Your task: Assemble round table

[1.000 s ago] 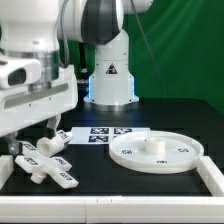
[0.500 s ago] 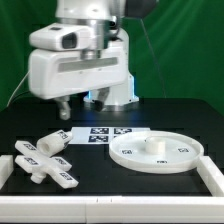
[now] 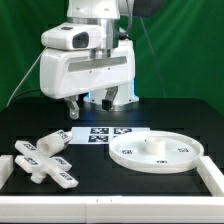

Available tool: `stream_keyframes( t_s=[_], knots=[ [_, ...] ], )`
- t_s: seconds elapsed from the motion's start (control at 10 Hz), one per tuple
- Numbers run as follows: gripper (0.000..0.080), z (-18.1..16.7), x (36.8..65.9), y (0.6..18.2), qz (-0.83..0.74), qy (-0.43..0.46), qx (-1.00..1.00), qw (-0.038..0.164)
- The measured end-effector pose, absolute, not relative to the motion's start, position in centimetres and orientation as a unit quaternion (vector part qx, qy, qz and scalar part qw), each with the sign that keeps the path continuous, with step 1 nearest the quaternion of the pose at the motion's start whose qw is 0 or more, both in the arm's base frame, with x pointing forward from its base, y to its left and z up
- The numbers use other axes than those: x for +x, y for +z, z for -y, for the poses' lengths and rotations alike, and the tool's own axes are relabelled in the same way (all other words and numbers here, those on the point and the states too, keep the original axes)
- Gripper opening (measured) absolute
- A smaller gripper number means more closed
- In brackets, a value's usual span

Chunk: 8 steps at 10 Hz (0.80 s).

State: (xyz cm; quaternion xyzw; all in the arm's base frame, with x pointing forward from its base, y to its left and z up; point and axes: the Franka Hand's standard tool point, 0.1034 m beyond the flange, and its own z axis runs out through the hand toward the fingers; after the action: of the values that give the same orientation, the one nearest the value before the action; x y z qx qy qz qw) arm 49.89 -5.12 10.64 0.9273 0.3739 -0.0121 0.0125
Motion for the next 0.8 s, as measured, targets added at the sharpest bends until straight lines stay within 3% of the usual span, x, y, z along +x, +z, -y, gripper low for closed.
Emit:
stream_keyframes(
  t_s=[0.4,0.8],
  knots=[
    [0.0649,-3.7,46.3,8.4,-0.34,0.009,0.94,0.007],
    [0.0649,-3.7,46.0,8.1,-0.342,0.006,0.939,0.007]
  ],
)
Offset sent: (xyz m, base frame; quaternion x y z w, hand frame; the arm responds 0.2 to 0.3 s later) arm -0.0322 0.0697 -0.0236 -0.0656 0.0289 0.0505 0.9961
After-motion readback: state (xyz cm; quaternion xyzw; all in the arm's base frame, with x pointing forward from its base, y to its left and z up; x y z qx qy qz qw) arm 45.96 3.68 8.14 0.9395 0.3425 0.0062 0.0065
